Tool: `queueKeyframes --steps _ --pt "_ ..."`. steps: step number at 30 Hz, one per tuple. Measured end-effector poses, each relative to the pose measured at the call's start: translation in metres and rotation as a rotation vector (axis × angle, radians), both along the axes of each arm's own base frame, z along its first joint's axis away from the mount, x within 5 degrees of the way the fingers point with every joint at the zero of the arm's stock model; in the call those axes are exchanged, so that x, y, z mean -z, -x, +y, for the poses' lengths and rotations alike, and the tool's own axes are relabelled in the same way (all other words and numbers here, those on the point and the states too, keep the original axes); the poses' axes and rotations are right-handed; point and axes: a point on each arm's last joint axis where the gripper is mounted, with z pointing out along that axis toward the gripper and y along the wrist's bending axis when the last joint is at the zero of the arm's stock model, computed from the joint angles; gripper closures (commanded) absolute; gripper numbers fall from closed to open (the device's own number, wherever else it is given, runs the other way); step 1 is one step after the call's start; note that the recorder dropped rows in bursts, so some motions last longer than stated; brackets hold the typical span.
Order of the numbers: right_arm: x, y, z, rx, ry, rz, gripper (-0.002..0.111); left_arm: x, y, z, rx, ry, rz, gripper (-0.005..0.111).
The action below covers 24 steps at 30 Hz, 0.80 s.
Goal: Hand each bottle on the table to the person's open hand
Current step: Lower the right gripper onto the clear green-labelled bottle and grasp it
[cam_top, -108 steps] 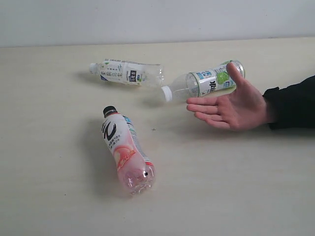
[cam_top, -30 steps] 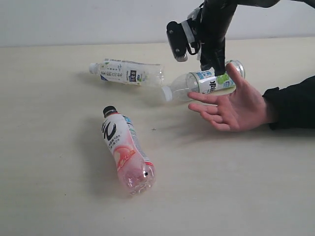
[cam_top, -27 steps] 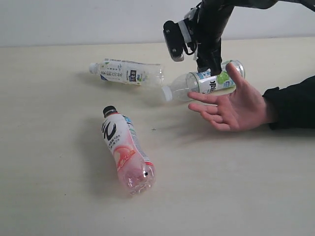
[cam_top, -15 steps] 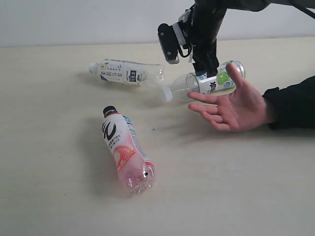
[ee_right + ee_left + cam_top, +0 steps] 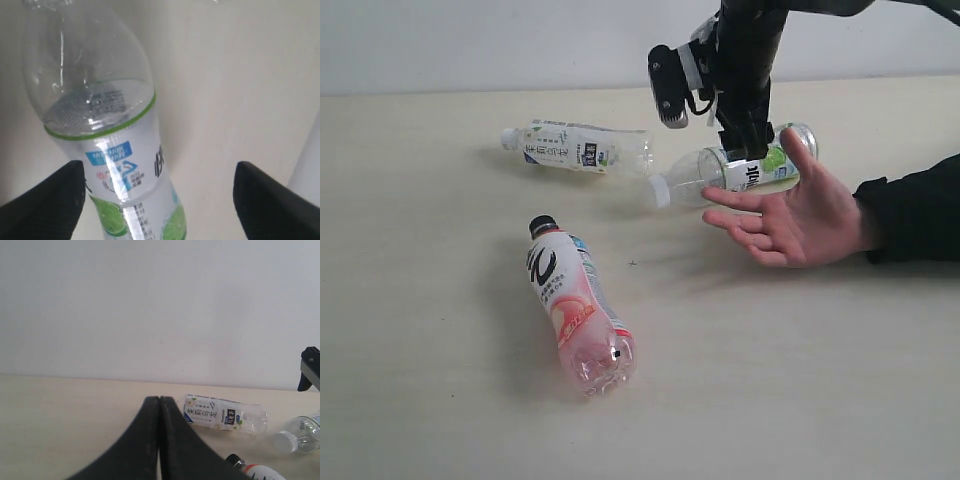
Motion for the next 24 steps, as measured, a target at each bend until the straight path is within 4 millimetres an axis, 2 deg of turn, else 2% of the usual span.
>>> queueKeyframes --steps 6,12,21,24 --pt "0.025 -0.002 0.001 -0.008 0.023 0.046 0.031 0.000 0.000 0.000 0.000 0.000 0.000 0.107" --pt "0.028 -0.004 0.002 -0.011 0.018 0.043 0.031 0.000 0.000 0.000 0.000 0.000 0.000 0.107" --pt "0.051 -0.008 0.004 -0.022 0.023 0.052 0.031 0.000 0.000 0.000 0.000 0.000 0.000 0.107" --pt "0.058 -0.009 0.005 -0.026 0.029 0.057 0.035 0.000 0.000 0.000 0.000 0.000 0.000 0.107"
